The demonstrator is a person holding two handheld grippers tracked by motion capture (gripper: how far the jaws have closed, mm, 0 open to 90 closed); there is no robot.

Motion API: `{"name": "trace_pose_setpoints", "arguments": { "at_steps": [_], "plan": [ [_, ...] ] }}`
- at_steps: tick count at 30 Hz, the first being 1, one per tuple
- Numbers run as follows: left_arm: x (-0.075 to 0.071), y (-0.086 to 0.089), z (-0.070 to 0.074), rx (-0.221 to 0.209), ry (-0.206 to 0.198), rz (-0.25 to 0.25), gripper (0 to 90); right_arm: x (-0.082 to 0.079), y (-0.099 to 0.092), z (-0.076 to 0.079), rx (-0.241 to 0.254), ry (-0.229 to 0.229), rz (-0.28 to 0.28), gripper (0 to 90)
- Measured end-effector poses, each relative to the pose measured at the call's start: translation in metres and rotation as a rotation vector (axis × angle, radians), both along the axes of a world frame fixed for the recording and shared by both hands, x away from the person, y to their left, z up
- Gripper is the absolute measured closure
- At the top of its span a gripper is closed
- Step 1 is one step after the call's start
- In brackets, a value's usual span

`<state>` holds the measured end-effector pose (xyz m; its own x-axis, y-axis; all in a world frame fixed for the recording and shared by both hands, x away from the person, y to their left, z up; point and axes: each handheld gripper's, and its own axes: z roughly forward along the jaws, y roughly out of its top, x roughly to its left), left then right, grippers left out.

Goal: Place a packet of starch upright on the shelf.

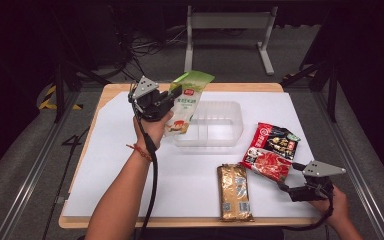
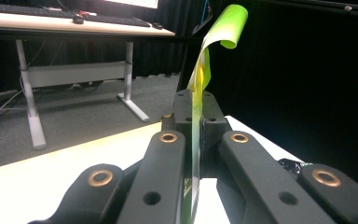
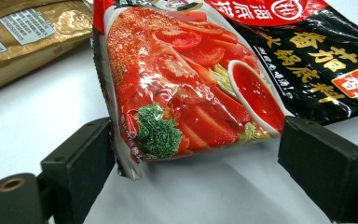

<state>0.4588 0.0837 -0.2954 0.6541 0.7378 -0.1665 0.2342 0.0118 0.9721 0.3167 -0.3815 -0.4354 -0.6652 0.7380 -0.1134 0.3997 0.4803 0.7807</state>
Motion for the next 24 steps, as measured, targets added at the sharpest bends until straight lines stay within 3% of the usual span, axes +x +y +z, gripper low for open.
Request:
{"name": "trace_pose_setpoints", "arguments": {
  "at_steps": [2, 7, 12, 18, 24],
  "plan": [
    [0.006, -0.005, 0.0, 0.025, -0.005, 0.02, 89.6, 0.0, 0.0, 0.0, -0.001, 0.0, 0.0, 11.4],
    [0.023, -0.011, -0.003, 0.034, 0.002, 0.049, 89.5, 0.0, 0.0, 0.0, -0.002, 0.0, 0.001, 11.5],
    [0.039, -0.014, -0.011, 0.002, 0.025, 0.056, 89.5, 0.0, 0.0, 0.0, -0.002, 0.001, 0.002, 11.5],
    [0.053, -0.022, -0.013, 0.045, 0.011, 0.095, 89.5, 0.0, 0.0, 0.0, -0.003, 0.0, 0.001, 11.5],
    [0.065, -0.029, -0.018, 0.017, 0.01, 0.086, 89.4, 0.001, 0.0, -0.001, -0.001, 0.005, 0.001, 11.5]
  ]
}}
